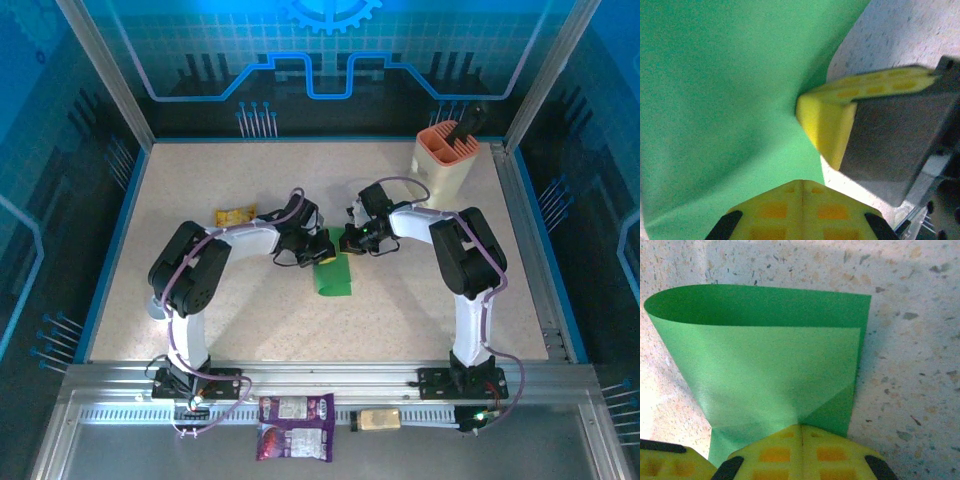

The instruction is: Fold a paper plane with a square sheet of paper (pick it up from the middle)

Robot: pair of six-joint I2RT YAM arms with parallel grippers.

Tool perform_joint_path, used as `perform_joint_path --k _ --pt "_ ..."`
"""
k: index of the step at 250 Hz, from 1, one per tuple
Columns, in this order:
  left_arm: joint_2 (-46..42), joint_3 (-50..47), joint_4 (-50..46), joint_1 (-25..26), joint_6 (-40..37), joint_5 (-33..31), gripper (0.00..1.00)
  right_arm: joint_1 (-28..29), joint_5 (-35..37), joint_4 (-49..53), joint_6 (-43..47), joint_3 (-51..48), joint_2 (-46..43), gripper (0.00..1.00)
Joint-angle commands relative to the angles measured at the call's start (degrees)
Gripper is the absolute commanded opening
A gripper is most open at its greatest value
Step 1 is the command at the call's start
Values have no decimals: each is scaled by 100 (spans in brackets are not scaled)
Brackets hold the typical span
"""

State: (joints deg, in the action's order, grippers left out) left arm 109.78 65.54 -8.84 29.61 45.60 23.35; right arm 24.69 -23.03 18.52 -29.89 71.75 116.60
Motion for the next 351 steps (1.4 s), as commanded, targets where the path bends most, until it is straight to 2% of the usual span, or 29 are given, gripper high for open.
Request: perform_joint_path --k 1,121,160,218,241,282,314,351 --pt "83 138 138 -88 147 -112 3 80 782 723 97 -196 381 3" --pt "365 -569 891 -485 418 -174 0 142 1113 983 20 -226 495 3" --pt "301 -1085 1442 -703 561 -112 1 142 1347 1271 -8 -207 562 2" --pt "-214 -1500 1653 -1013 357 -265 1 113 1535 1401 -61 -255 654 2" --pt "-461 -1530 1815 -995 298 -210 1 115 1544 1417 -60 -233 654 2" --pt "-544 -1663 2956 -683 781 165 2 115 1454 1387 -87 -223 645 2" --pt "-234 -1403 2910 -418 853 18 2 124 1432 1364 -123 -233 676 2" --pt "178 -1085 2744 -374 943 1 2 129 1429 1382 -114 -250 672 2"
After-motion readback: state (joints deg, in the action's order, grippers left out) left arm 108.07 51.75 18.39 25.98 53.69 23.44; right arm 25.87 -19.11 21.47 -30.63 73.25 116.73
